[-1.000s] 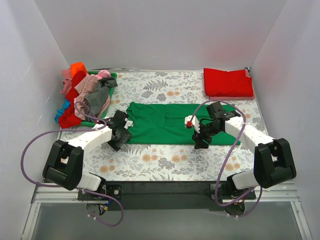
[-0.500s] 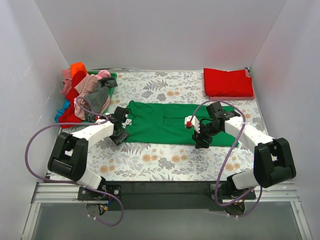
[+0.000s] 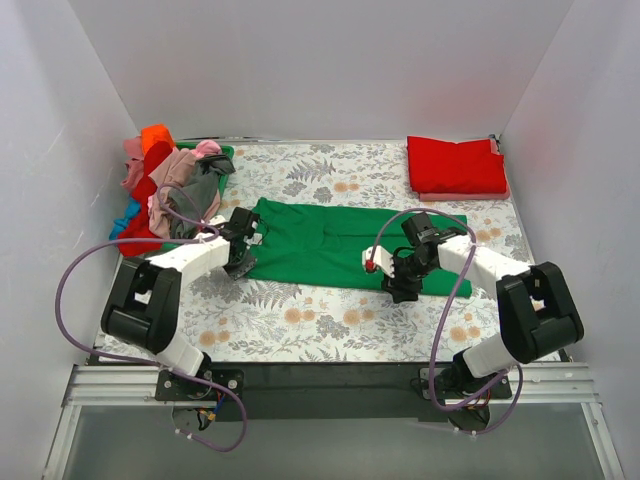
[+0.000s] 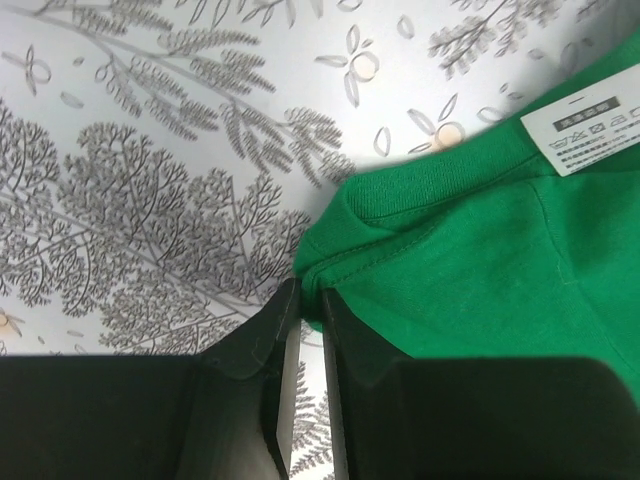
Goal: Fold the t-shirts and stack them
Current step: Fold the tshirt
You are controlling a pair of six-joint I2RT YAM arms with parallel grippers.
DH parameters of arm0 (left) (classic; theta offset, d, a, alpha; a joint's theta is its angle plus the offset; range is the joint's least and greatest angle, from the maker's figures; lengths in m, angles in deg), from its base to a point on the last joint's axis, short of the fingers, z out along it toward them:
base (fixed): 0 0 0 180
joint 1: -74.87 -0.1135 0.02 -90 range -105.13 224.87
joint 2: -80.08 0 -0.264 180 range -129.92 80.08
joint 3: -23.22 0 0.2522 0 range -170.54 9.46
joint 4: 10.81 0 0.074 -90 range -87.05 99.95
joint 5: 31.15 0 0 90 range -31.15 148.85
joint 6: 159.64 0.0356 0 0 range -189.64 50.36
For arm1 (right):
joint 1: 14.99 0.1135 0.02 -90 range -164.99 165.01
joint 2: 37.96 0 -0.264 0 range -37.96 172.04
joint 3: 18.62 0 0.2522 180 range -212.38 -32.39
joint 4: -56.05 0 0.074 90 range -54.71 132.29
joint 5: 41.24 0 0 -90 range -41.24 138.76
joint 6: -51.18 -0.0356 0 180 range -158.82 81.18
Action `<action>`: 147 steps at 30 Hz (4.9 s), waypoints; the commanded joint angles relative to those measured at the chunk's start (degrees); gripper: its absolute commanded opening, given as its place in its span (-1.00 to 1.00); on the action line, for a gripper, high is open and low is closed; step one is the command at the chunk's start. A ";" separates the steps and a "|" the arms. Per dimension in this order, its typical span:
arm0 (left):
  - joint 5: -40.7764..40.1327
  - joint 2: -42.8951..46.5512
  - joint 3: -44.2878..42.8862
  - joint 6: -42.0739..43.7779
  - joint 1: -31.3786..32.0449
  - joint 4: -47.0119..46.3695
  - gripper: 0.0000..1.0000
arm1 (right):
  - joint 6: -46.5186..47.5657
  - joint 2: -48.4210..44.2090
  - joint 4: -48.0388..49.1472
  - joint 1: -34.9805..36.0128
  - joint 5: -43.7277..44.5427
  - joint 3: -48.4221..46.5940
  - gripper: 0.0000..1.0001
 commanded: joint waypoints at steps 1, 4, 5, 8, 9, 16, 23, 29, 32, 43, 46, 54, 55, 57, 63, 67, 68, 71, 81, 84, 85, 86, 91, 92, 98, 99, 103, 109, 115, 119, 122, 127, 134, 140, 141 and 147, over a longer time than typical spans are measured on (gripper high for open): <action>-3.28 -0.88 -3.06 3.58 -0.80 -1.80 -0.76 | 0.58 1.51 4.28 2.28 5.83 0.68 0.07; -3.81 -2.11 -4.64 4.89 -0.80 -1.80 -0.77 | -0.83 2.56 6.05 3.34 8.74 0.86 0.07; -3.81 -2.63 -4.99 5.25 -0.89 -1.80 -0.77 | -1.01 2.57 7.10 3.52 9.45 0.95 0.07; -4.34 -3.43 -6.22 6.30 -1.24 -1.80 -0.77 | -1.71 2.30 8.77 3.61 11.03 1.73 0.05; -4.42 -4.21 -6.66 6.57 -1.33 -1.72 -0.78 | -1.80 2.30 9.04 3.78 11.47 1.91 0.04; -4.25 -6.50 -9.30 8.24 -2.38 -1.54 -0.82 | -1.89 -1.02 6.59 3.96 8.96 2.18 -0.11; -3.72 -6.59 -9.30 9.38 -2.74 -2.16 -0.82 | -0.92 -5.61 3.33 3.87 6.81 1.65 -0.06; -2.75 -8.17 -10.71 11.67 -3.00 -3.03 -0.84 | -1.89 0.01 6.04 3.87 10.68 2.26 -0.09; -2.75 -8.70 -11.24 12.63 -3.35 -3.30 -0.84 | -2.33 2.30 7.10 3.96 12.26 2.88 -0.24; -5.83 -11.95 -13.52 15.62 -5.55 -3.83 -0.86 | 1.27 -3.83 -2.29 6.32 5.24 7.18 -0.97; -6.18 -13.44 -15.19 16.76 -5.81 -3.83 -0.86 | 0.49 -6.12 -3.43 9.75 4.01 9.02 -0.97; -6.01 -14.33 -20.02 23.34 -5.90 -4.18 -0.58 | -4.00 -7.71 -6.77 15.30 1.45 3.42 -0.55; -4.09 -13.54 -20.81 24.66 -5.90 -4.18 -0.47 | -4.08 -7.98 -7.21 15.30 2.67 1.67 -0.49; -3.11 -10.05 -20.90 27.66 -5.90 -4.88 -0.14 | -4.44 -7.98 -7.22 14.51 3.91 -3.08 -0.28; -1.44 -0.89 -19.85 31.61 -5.90 -6.81 0.15 | -9.24 3.76 -5.65 7.40 -0.82 -21.88 -0.11; 5.14 5.35 -18.18 33.55 -5.90 -9.27 0.25 | -22.77 16.34 -0.91 3.26 -8.88 -37.26 -0.09; 6.03 7.45 -17.40 34.07 -5.90 -9.97 0.25 | -25.68 19.24 -0.46 2.91 -9.70 -40.33 -0.09; 7.79 12.02 -15.28 35.31 -5.90 -10.59 0.28 | -35.71 31.80 -0.36 2.90 -12.60 -55.53 -0.07; 9.29 33.12 2.73 40.06 -5.90 -13.93 0.38 | -54.44 56.96 7.44 2.90 -9.98 -81.49 0.97; 9.82 37.52 5.37 39.71 -5.90 -13.50 0.39 | -55.76 58.98 8.07 2.99 -8.30 -82.55 0.97; 10.16 39.01 5.81 39.53 -5.90 -13.49 0.38 | -55.85 59.34 7.90 2.99 -8.21 -82.55 0.97; 10.34 39.46 6.25 39.36 -5.90 -13.32 0.39 | -55.77 59.61 7.90 2.99 -8.39 -82.37 0.96; 11.22 40.08 6.34 38.74 -5.90 -13.32 0.39 | -56.03 60.40 7.20 2.90 -11.20 -78.69 0.87; 11.22 39.99 6.34 38.74 -5.90 -13.41 0.39 | -56.03 60.57 6.76 2.99 -11.64 -78.33 0.78; 12.45 40.69 6.78 38.47 -5.90 -13.41 0.39 | -56.20 61.80 4.74 2.99 -11.29 -77.54 0.14; 12.54 41.04 6.87 38.39 -5.90 -13.41 0.39 | -56.20 61.89 4.73 2.90 -11.03 -77.63 0.06; 13.33 41.83 6.78 38.30 -5.90 -12.97 0.39 | -57.43 62.33 4.91 2.64 -8.14 -79.38 -0.61; 14.21 41.31 6.69 37.69 -5.90 -12.53 0.39 | -66.12 62.68 10.00 -2.27 -1.63 -82.98 -0.97; 15.79 40.43 8.01 31.64 -5.90 -14.46 0.91 | -71.32 62.16 16.06 -7.81 0.84 -84.48 -0.97; 24.73 37.19 8.02 29.34 -5.90 -17.18 0.96 | -68.97 61.46 16.69 -9.31 -4.77 -85.01 -0.72; 36.06 32.36 6.00 28.90 -5.90 -18.50 0.85 | -64.23 56.21 15.99 -9.40 -7.15 -82.56 -0.52; 53.05 23.56 5.28 23.90 -3.98 -23.06 0.81 | -54.20 45.30 10.64 -9.49 -6.72 -75.54 0.11; 41.20 14.43 6.07 16.79 22.70 -29.64 0.67 | -35.39 18.01 6.93 -9.93 5.48 -51.21 0.97; 29.01 4.85 8.80 -7.28 35.65 -36.00 0.60 | -28.52 0.24 6.58 -20.63 -9.50 -25.45 0.97; 27.76 3.79 9.07 -12.80 36.54 -35.91 0.61 | -28.35 -1.81 7.10 -22.30 -13.19 -19.50 0.97; 20.64 -5.33 4.87 -29.09 40.24 -29.77 0.55 | -29.40 -15.00 15.63 -28.82 -19.01 -5.04 0.97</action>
